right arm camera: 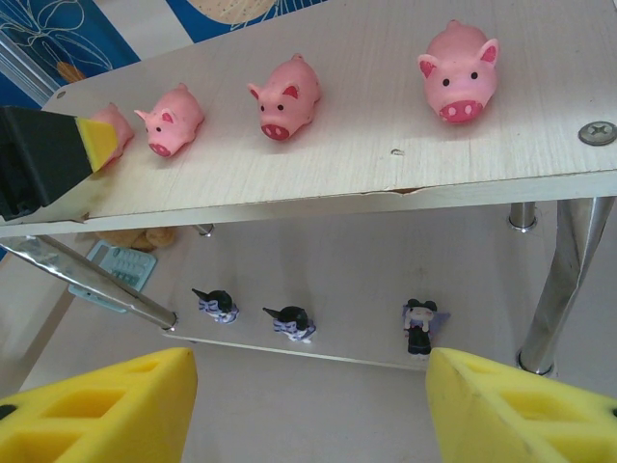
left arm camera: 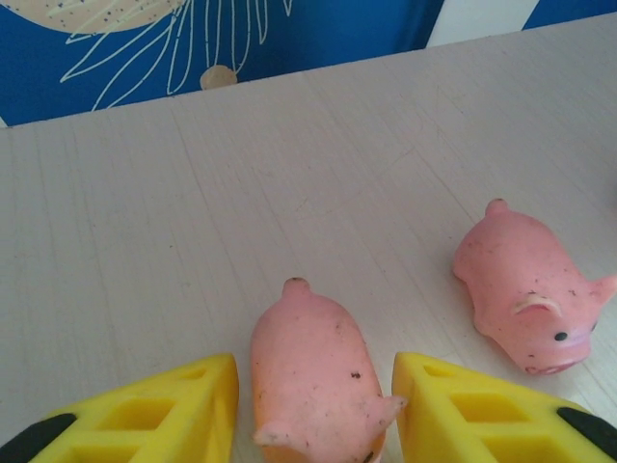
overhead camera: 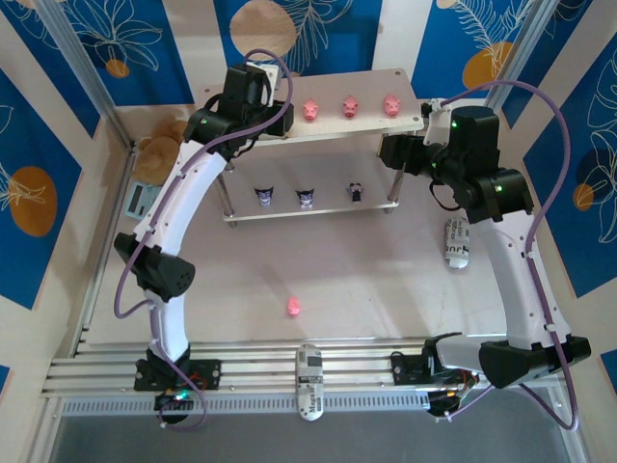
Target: Place and organize the plastic toys onto the shelf
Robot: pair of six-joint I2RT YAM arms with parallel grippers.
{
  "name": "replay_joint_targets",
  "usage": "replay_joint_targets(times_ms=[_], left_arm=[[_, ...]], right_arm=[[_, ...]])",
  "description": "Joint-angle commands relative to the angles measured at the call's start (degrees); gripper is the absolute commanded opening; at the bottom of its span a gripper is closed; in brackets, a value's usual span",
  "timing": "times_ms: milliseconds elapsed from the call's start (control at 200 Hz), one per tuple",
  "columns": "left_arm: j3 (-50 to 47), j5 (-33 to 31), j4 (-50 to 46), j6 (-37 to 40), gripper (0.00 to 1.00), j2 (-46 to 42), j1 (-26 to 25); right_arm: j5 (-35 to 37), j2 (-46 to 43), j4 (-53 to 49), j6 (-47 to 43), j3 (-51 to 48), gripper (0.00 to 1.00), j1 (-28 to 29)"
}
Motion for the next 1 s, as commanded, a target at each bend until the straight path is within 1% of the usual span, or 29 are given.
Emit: replay_joint_targets(times_ms=[0,170,250,560,835,995], left_arm=[[1.42,-1.25,1.71,0.31,0.46,0.56,1.08],[1.42,-2.06,3.49,1.15,0.47,-0.31,1.07],[1.40,-2.64,4.19,1.80,0.49,-0.81,1.07],[1.42,-3.14,5.11,3.71,0.53,-2.90,1.07],[1.38,-3.49,4.38,5.34,0.54,-6.95,1.16],[-0.48,-3.25,2.24,7.16,0.54,-11.42,0.48]], right_arm=[[-1.37,-0.40,1.53,-0.27,-0.17,0.65,-0.26],[-1.33,-0.09,1.60,-0.36,0.12,0.65,-0.29],[-1.39,0.08,1.60,-0.22,0.22,0.65,-0.32],[-1.98,0.56,1.51,0.09,0.73,0.65,-0.20],[-1.85,0.43,1.54,0.29,0.81,0.65,-0.14],[-0.77,0.36,0.95,-0.40,1.34,0.65,-0.57]])
